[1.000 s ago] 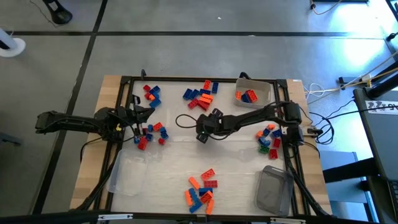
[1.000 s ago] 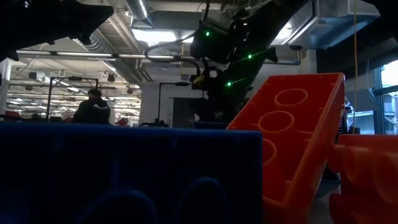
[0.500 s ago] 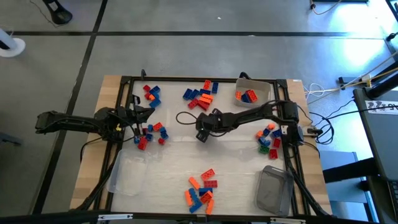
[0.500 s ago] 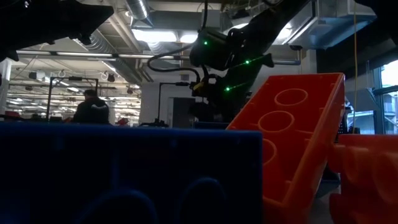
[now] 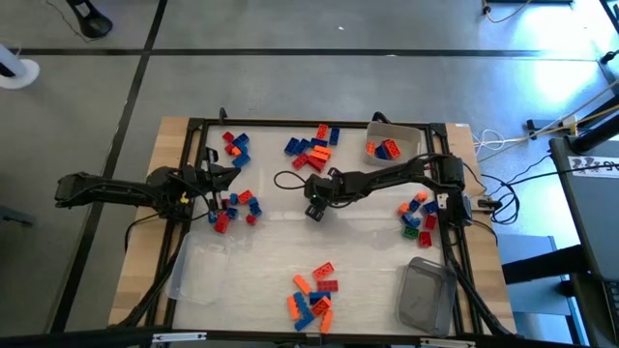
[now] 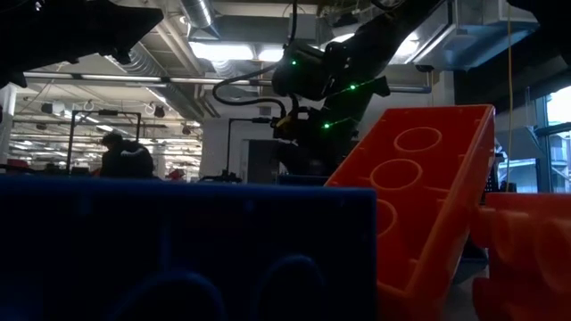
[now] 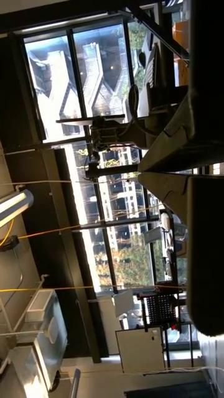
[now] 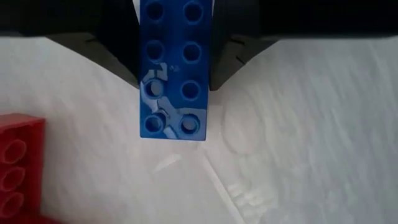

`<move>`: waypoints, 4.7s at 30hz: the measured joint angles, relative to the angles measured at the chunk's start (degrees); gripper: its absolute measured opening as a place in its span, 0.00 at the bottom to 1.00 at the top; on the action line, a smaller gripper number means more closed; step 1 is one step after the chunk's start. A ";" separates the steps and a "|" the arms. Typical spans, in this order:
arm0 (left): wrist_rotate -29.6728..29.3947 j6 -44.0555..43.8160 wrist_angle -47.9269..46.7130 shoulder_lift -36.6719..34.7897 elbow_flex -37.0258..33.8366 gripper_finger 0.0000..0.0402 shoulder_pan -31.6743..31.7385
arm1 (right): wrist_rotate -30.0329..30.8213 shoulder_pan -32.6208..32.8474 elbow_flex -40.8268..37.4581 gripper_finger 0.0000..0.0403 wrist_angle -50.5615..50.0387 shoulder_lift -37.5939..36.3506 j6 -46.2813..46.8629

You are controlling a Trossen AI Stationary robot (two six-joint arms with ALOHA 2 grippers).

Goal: Sort blocks by size
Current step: Put the blue game piece into the gray bin, then put the red game piece into the gray bin

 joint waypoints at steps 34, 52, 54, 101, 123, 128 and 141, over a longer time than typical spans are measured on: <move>0.00 -0.74 0.02 0.00 0.00 0.00 0.00 | 22.08 -11.35 -0.22 0.35 -42.91 -26.38 3.47; 0.01 -1.03 0.01 -0.01 0.00 0.00 0.00 | 6.40 -33.50 -15.05 0.35 -13.39 -26.65 -5.61; 0.02 -1.03 0.00 -0.02 0.00 0.00 0.02 | 6.16 -33.92 -16.19 0.35 -11.65 -26.65 -5.62; 0.01 -0.98 0.27 -0.02 0.00 0.00 0.01 | -3.13 -13.31 -7.98 0.53 5.99 -16.75 -17.84; 0.00 -1.05 0.23 -0.02 0.00 0.00 0.00 | -2.33 -12.74 -8.02 0.53 16.81 -6.03 -19.30; 0.01 -1.05 0.23 -0.02 0.00 0.00 0.01 | -2.03 -12.74 -7.98 0.53 18.41 -3.41 -19.27; 0.00 -1.02 0.21 -0.02 0.00 0.00 0.02 | -1.28 -12.74 -8.00 0.53 21.41 -2.70 -21.09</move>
